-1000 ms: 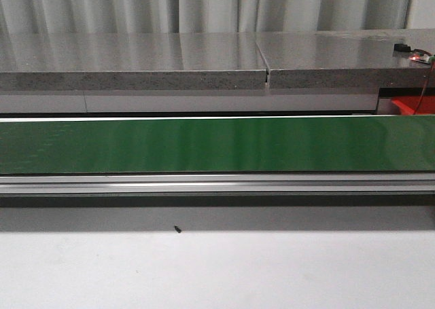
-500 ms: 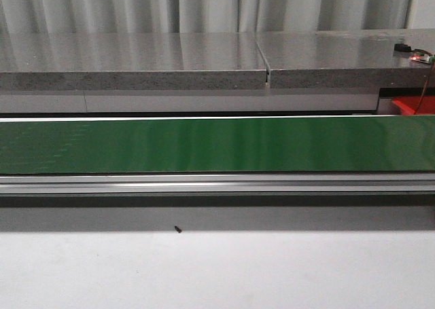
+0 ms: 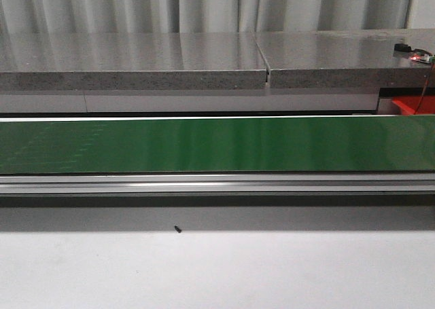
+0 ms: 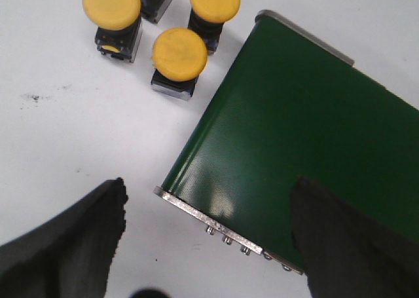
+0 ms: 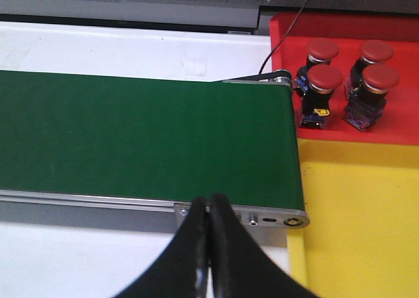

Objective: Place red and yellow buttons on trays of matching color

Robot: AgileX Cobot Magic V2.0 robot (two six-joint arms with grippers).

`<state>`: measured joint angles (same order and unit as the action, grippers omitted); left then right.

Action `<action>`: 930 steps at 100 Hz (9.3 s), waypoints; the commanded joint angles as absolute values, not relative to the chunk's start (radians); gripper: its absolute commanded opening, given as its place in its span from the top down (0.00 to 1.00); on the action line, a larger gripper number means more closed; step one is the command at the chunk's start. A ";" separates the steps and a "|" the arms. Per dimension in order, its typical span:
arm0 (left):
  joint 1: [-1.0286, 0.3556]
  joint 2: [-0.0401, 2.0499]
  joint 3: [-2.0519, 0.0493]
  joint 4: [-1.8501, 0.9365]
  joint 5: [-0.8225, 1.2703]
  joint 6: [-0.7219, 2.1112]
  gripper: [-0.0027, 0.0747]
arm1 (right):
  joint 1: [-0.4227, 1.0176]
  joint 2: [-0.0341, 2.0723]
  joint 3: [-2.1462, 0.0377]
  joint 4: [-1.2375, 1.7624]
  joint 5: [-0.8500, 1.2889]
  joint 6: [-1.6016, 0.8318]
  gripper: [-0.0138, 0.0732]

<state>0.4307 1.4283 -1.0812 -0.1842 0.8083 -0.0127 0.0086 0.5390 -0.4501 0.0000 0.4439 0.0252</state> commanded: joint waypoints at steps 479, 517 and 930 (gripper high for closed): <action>0.539 1.606 -1.426 -0.222 0.961 0.181 0.22 | 0.010 0.541 -0.474 -0.007 0.373 0.021 0.92; 0.558 1.755 -1.486 -0.218 0.914 0.306 0.22 | 0.010 0.541 -0.474 -0.007 0.373 0.021 0.92; 0.153 1.152 -1.043 -0.421 0.627 0.457 0.75 | 0.010 0.541 -0.474 -0.007 0.374 0.021 0.92</action>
<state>0.2009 1.2037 -1.0146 -0.3893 0.6674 0.4521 0.0086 0.5390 -0.4501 0.0000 0.4439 0.0252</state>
